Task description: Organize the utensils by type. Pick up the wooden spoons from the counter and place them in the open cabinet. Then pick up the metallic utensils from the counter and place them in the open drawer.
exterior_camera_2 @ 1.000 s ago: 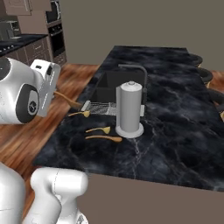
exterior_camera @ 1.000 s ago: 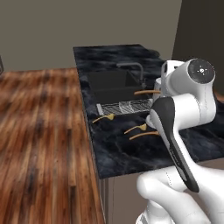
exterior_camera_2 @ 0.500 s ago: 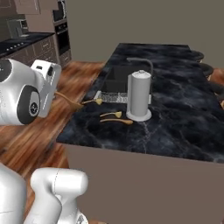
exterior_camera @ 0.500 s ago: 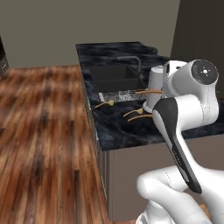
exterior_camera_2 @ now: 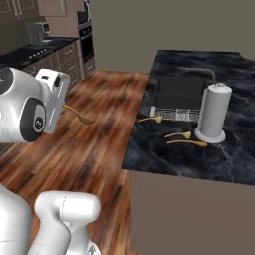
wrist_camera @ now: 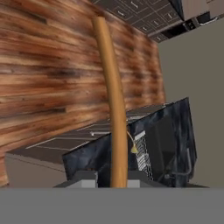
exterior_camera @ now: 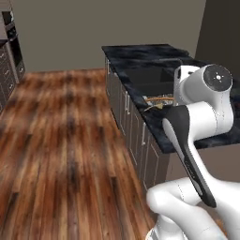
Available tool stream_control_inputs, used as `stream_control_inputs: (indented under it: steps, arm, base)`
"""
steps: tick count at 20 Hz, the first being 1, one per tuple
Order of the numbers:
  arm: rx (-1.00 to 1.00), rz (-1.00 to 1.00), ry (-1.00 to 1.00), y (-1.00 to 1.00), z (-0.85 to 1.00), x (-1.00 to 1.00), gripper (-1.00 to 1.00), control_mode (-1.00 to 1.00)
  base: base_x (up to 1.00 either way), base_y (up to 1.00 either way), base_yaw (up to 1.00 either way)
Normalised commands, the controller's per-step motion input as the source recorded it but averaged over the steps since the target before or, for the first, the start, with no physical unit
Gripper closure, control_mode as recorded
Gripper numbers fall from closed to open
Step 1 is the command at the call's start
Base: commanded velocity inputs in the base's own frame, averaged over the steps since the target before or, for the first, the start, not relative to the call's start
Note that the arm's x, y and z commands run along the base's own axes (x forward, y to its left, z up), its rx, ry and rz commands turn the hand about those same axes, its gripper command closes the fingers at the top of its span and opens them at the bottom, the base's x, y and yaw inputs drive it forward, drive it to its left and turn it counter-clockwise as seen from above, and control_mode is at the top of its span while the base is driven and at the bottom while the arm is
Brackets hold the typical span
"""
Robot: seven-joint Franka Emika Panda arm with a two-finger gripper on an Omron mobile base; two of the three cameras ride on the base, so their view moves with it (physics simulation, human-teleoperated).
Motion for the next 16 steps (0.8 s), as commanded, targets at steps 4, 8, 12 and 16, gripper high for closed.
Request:
stream_control_inputs:
  steps: [4,8,12,16]
  arm:
    - [0.0,0.0,0.0,0.0,0.0,0.0,1.0,1.0]
    - [0.0,0.0,0.0,0.0,0.0,0.0,1.0,1.0]
    - [0.0,0.0,0.0,0.0,0.0,0.0,1.0,1.0]
    - [0.0,0.0,0.0,0.0,0.0,0.0,1.0,1.0]
  base:
    - [0.0,1.0,0.01]
    - [0.19,0.99,0.01]
    - [0.77,0.85,0.02]
    - [1.0,0.53,0.0]
